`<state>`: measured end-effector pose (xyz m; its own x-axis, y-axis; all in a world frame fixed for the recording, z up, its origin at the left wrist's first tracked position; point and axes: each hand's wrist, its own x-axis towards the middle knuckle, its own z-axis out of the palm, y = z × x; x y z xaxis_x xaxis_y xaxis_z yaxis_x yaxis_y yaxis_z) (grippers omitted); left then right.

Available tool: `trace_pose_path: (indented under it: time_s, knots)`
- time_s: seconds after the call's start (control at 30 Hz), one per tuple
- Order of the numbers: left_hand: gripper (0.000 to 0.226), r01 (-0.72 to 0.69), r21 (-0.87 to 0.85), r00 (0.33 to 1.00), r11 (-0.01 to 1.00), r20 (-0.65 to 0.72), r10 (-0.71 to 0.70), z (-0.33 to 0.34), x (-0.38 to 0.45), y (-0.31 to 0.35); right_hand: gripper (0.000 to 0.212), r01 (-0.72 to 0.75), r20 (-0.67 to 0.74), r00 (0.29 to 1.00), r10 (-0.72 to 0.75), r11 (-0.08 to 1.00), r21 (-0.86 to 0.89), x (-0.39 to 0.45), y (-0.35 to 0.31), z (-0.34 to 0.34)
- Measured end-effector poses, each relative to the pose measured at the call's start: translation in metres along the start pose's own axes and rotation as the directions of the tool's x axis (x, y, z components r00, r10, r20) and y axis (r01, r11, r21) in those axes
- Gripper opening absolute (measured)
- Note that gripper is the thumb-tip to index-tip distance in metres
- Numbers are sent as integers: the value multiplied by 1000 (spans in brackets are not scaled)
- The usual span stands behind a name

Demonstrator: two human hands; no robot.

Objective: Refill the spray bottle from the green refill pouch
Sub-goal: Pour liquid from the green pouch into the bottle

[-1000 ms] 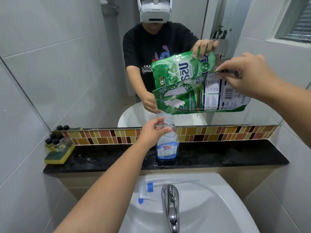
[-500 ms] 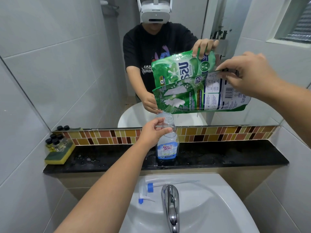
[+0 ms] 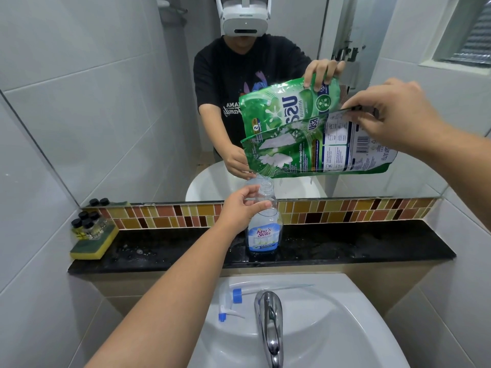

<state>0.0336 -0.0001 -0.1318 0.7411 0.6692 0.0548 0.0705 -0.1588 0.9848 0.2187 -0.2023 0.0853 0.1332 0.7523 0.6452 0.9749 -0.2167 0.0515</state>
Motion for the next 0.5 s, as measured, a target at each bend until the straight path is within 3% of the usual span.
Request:
trace_pose_path:
  time_s: [0.5]
  knots:
    - [57, -4, 15, 1000, 1000, -7, 4, 0, 3, -2, 20, 7, -6, 1000, -7, 1000, 3, -2, 0, -1]
